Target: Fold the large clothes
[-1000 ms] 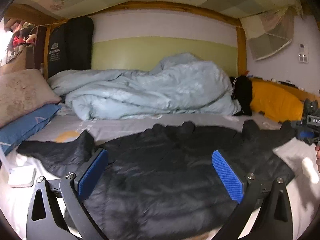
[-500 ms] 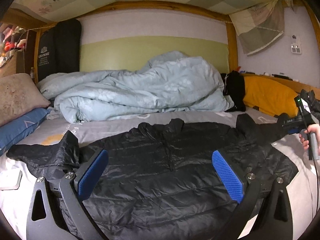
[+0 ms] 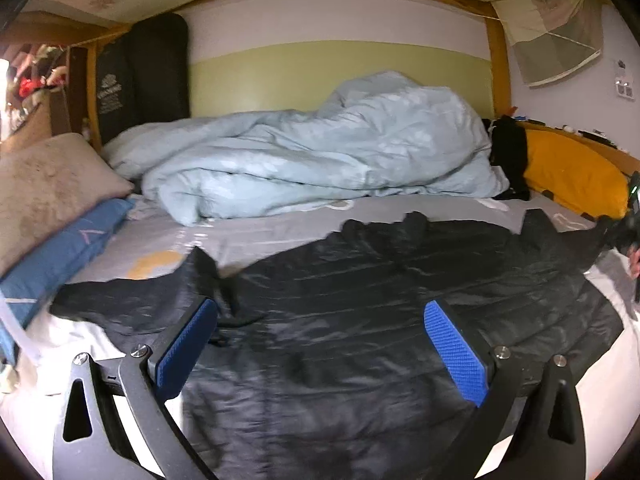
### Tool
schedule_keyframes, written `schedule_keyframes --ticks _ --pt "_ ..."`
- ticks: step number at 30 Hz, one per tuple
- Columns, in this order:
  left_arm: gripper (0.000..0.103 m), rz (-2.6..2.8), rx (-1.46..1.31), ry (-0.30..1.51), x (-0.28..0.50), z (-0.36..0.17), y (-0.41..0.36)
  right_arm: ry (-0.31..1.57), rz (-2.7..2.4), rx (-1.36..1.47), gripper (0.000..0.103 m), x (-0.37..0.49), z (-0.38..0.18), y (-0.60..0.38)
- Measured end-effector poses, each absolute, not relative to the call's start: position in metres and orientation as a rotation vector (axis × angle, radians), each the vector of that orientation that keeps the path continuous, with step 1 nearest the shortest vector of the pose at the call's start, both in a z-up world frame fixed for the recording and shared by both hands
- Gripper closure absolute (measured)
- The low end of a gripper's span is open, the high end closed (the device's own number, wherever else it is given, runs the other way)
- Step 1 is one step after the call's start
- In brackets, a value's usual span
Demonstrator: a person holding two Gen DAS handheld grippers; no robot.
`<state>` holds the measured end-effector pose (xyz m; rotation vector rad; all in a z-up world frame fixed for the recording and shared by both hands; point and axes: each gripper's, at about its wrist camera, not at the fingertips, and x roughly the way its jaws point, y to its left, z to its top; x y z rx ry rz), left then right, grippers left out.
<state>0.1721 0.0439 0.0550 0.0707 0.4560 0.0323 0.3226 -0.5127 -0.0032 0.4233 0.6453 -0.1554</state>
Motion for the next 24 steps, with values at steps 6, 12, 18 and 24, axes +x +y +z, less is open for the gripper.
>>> schedule_keyframes --ticks 6,12,18,24 --pt "0.0 0.067 0.055 0.455 0.164 0.062 0.069 0.556 0.091 0.351 0.1 0.284 0.051 -0.42" --pt "0.0 0.048 0.015 0.472 0.154 0.066 0.08 0.557 0.322 0.291 0.1 0.245 0.061 -0.325" --pt "0.0 0.038 0.059 0.468 0.142 0.063 0.073 0.714 0.434 0.145 0.099 0.233 0.013 -0.237" --pt "0.0 0.024 0.053 0.495 0.142 0.055 0.067 0.865 0.45 0.042 0.097 0.237 -0.036 -0.208"
